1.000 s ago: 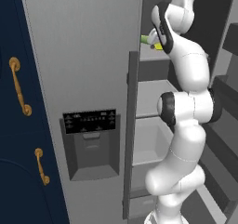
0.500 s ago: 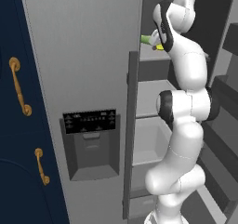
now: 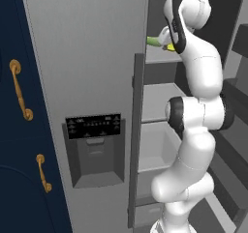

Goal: Grab a lemon wedge from the fridge and one ice cube from the ice bowl, and put them in the glass of lemonade.

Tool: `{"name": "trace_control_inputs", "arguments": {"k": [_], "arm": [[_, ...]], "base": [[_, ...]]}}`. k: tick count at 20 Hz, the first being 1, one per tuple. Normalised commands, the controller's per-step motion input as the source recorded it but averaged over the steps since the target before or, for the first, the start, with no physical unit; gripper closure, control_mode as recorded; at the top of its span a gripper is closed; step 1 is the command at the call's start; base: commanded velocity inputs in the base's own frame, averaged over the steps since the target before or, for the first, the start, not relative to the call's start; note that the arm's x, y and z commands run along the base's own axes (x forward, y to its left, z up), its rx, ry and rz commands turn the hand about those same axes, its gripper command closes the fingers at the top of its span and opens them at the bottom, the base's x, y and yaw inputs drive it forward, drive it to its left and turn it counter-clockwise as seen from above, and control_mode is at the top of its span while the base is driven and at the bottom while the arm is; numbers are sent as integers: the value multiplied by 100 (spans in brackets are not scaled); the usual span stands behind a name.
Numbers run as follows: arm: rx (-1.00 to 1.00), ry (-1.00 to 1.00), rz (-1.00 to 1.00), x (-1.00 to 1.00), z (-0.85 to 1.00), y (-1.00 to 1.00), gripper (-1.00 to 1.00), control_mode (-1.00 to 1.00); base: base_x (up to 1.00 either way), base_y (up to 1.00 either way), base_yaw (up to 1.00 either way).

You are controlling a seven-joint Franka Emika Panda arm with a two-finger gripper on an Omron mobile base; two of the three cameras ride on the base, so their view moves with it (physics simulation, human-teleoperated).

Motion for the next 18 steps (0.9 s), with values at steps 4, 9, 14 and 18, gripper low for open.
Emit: {"name": "trace_control_inputs", "arguments": {"k": [4, 9, 14, 18], "arm": [[0, -10, -24, -100, 0, 6, 100, -100], [0, -2, -29, -97, -20, 13, 100, -100], [0, 0, -26, -100, -5, 0, 100, -100], [0, 0, -23, -100, -6, 3, 100, -100]], "base": [[0, 0, 0], [0, 0, 0], [0, 0, 0], [0, 0, 0]]}}
